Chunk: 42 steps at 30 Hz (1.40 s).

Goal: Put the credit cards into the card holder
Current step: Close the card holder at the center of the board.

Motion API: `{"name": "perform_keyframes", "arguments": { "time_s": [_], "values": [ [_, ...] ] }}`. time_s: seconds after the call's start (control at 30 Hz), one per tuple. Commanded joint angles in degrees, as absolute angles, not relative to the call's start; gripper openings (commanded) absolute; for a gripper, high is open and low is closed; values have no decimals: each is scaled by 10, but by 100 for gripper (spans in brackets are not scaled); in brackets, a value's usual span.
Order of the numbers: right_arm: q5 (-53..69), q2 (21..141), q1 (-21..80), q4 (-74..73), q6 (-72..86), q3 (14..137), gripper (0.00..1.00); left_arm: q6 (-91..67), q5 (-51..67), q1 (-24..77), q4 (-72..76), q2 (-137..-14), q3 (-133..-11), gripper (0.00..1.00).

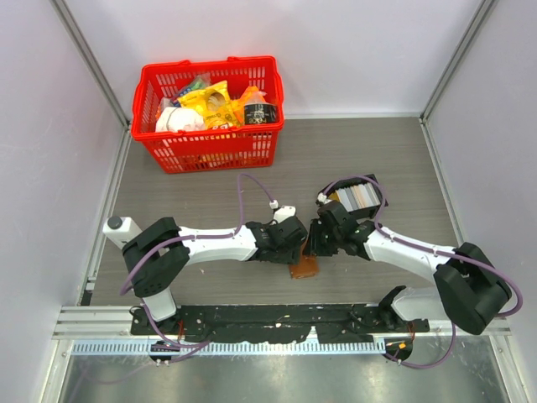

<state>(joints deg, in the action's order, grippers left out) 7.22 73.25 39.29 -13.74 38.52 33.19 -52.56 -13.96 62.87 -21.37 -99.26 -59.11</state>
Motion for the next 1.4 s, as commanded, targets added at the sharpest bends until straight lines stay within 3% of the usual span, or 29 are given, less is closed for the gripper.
{"name": "perform_keyframes", "arguments": {
  "time_s": [0.0,0.4,0.8,1.37],
  "values": [
    [83,754,396,-188,350,352,23,-530,-156,625,-210,-995,-592,61],
    [100,748,397,-229,316,357,22,-530,-158,619,-216,-999,-596,61],
    [18,692,386,-204,368,378,24,-516,-167,617,-207,-973,-597,64],
    [118,726,382,-133,387,323,25,-518,-153,613,-207,-1003,-609,67]
  ]
}}
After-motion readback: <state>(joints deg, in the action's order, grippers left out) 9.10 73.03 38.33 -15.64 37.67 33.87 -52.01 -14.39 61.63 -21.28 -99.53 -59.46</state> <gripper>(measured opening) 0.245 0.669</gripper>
